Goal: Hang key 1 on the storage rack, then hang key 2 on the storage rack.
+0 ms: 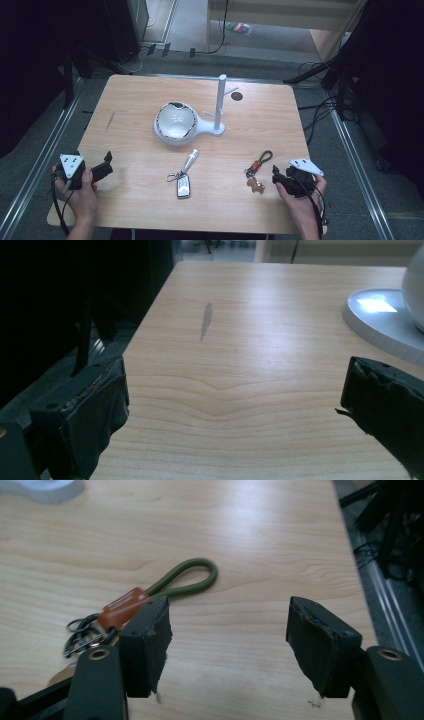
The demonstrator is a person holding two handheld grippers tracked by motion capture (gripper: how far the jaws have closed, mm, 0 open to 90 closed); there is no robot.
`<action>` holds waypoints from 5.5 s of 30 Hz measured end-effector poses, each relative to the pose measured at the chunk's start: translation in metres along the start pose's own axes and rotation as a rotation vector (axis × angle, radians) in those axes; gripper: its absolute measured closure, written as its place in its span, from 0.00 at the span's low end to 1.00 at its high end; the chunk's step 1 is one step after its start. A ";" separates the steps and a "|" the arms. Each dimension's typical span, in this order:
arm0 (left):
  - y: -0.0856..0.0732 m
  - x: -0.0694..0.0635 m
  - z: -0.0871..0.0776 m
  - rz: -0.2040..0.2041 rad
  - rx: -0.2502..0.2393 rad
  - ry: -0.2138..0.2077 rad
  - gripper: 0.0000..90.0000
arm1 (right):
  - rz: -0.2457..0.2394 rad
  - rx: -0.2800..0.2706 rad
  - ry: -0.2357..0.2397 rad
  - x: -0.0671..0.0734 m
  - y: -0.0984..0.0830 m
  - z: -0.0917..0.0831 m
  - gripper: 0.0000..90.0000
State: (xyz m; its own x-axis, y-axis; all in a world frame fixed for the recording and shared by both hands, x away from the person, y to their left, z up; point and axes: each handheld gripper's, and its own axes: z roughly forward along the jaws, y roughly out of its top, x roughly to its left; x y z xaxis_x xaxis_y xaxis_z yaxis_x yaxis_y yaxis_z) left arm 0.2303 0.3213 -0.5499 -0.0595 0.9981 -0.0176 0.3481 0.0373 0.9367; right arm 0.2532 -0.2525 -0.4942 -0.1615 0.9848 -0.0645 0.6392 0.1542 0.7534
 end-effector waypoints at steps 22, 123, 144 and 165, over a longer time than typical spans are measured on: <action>0.001 -0.008 0.003 0.101 0.028 -0.037 0.00 | 0.146 0.494 0.096 0.039 0.052 0.059 0.59; 0.000 -0.012 0.002 0.155 0.003 -0.041 0.00 | 0.044 -0.348 0.383 0.057 0.137 0.002 0.79; 0.000 -0.011 0.003 0.142 0.006 -0.048 0.00 | 0.033 -0.294 0.413 0.063 0.147 0.037 0.78; 0.000 -0.011 0.003 0.144 0.014 -0.048 0.00 | 0.023 -0.253 0.442 0.072 0.150 0.053 0.78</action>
State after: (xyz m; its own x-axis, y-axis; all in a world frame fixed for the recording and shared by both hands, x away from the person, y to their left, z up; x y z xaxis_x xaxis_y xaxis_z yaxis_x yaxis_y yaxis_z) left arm 0.2341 0.3108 -0.5503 0.0368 0.9943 0.0997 0.3626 -0.1062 0.9259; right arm 0.3774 -0.1543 -0.4209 -0.4874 0.8510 0.1954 0.4526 0.0549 0.8900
